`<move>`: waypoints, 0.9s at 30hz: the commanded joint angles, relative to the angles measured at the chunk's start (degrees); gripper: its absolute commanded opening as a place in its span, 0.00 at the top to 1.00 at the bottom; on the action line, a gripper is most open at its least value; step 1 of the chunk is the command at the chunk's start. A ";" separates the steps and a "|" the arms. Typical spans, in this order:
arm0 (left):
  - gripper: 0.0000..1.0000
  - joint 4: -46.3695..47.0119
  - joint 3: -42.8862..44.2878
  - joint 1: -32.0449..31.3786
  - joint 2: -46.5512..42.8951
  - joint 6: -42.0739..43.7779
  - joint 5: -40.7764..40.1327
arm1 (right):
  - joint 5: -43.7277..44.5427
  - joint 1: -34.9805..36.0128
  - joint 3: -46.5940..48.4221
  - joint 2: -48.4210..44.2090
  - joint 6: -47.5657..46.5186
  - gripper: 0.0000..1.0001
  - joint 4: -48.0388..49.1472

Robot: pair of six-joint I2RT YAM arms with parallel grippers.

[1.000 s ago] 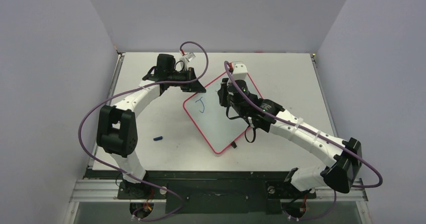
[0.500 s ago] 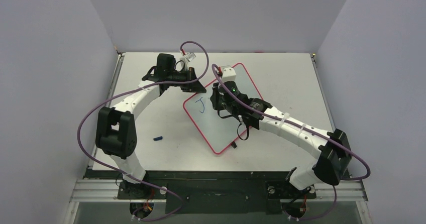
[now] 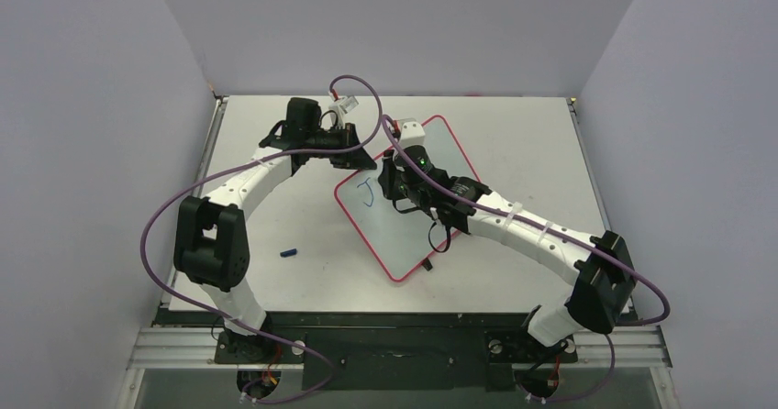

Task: Write a sentence on the whiteboard

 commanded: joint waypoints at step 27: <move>1.00 -1.39 0.82 -1.62 -3.32 3.43 -0.19 | 2.30 2.41 -9.45 -4.36 2.79 1.00 3.11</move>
